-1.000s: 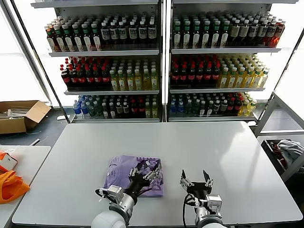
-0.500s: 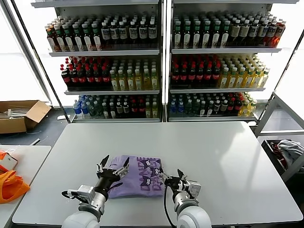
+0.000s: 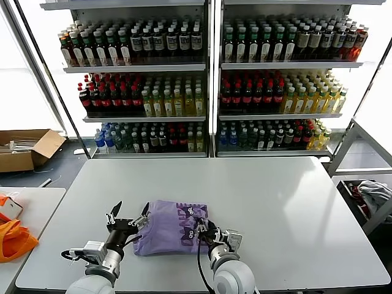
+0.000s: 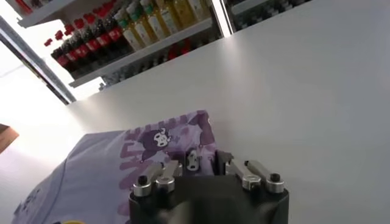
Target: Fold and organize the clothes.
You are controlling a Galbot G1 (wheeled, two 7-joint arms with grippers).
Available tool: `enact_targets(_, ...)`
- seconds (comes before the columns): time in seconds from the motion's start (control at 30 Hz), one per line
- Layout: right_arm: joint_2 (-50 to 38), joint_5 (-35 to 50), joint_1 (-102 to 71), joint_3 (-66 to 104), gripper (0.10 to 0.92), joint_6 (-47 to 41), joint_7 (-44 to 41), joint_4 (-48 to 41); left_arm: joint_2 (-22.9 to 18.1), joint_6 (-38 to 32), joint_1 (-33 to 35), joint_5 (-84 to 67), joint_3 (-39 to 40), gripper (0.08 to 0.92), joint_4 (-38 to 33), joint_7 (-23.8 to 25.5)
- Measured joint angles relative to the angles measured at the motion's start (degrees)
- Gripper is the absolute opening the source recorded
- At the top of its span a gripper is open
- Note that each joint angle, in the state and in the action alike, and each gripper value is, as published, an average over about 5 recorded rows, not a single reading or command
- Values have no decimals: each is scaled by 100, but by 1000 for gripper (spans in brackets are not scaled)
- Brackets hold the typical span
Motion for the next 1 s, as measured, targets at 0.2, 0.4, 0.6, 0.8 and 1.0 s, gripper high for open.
enact_targets(0.2, -102, 4, -2, 7, 195, -49, 12, 51, -34, 1, 44, -45, -62, 823, -21, -59)
enact_targets(0.4, -346, -4, -39, 119, 114, -161, 27, 248, -65, -2, 75, -43, -105, 823, -78, -72)
enact_targets(0.6, -751, -53, -81, 390, 114, -286, -40, 445, -98, -3, 66, -30, -81, 822, -96, -79)
enact_targets(0.8, -1198, -150, -88, 725, 114, -347, -168, 432, -166, -5, 64, 17, -22, 823, -95, -80)
enact_targets(1.0, -1444, -286, -62, 1003, 139, -373, -315, 281, -228, -10, 107, 75, 17, 823, -95, -75)
